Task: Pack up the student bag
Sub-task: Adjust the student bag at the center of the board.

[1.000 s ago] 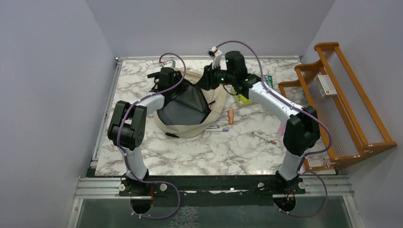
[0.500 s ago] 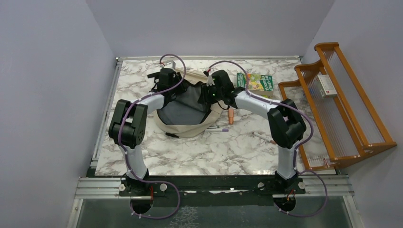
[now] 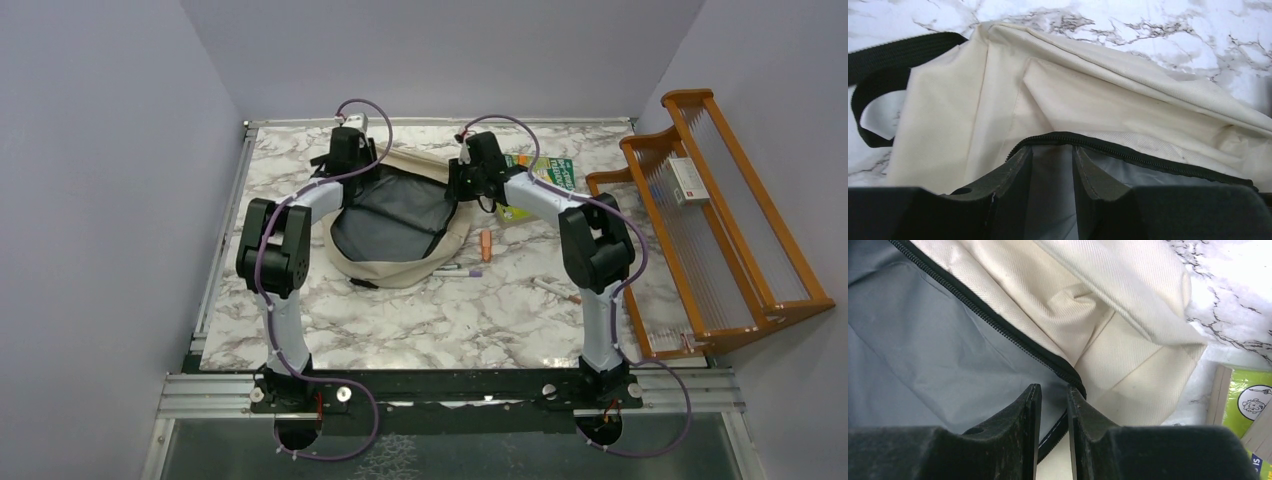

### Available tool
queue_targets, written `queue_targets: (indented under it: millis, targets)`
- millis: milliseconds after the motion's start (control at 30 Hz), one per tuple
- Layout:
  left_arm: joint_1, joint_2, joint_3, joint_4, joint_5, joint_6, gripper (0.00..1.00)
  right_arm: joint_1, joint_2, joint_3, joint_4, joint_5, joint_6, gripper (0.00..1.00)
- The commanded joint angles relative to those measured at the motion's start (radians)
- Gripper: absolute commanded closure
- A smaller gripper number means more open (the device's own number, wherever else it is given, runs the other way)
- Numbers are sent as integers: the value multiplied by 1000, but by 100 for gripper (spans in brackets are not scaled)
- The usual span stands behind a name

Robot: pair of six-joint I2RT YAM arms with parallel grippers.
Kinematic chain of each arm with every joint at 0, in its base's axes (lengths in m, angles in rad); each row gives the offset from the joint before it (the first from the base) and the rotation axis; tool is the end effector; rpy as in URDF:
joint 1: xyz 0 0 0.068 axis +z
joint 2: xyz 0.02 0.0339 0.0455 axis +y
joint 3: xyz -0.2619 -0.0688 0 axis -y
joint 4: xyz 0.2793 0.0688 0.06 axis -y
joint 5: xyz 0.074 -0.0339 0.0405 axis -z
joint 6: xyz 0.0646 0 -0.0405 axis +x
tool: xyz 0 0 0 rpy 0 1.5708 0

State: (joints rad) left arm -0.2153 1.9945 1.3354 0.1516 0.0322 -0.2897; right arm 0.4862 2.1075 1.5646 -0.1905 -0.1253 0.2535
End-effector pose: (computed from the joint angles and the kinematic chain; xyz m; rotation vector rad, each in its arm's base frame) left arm 0.4942 -0.1102 0.1613 -0.0581 2.0952 -0.3406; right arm 0.4618 0.2532 0.1532 -0.3384 2.3297 0.5162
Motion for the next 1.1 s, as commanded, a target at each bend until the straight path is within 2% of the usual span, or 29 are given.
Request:
queue_targets:
  millis: [0,200,433,667,800,867,933,1067]
  targets:
    - [31,28,62,-21,-60,105,63,-11,27,-9,-21,-20,-17,69]
    - [44,88,108,-32,22,156,63,-18,8,-22,-14,-95,-27,66]
    - [44,-33,124,-80,83,150,60,-18,-110,-51,19,-193,-45,63]
    - [61,-159,86,-236,51,166,48,-18,-176,-93,60,-305,-31,60]
    - [80,-222,-11,-259,75,159,42,-18,-149,-76,54,-311,-30,59]
    - [82,-247,-60,-252,73,171,34,-18,-128,-68,52,-301,-25,59]
    - [85,-248,-85,-254,71,190,28,-18,-110,-63,57,-301,-15,59]
    - [97,-197,-48,-292,104,216,27,-18,-87,-60,61,-320,-3,59]
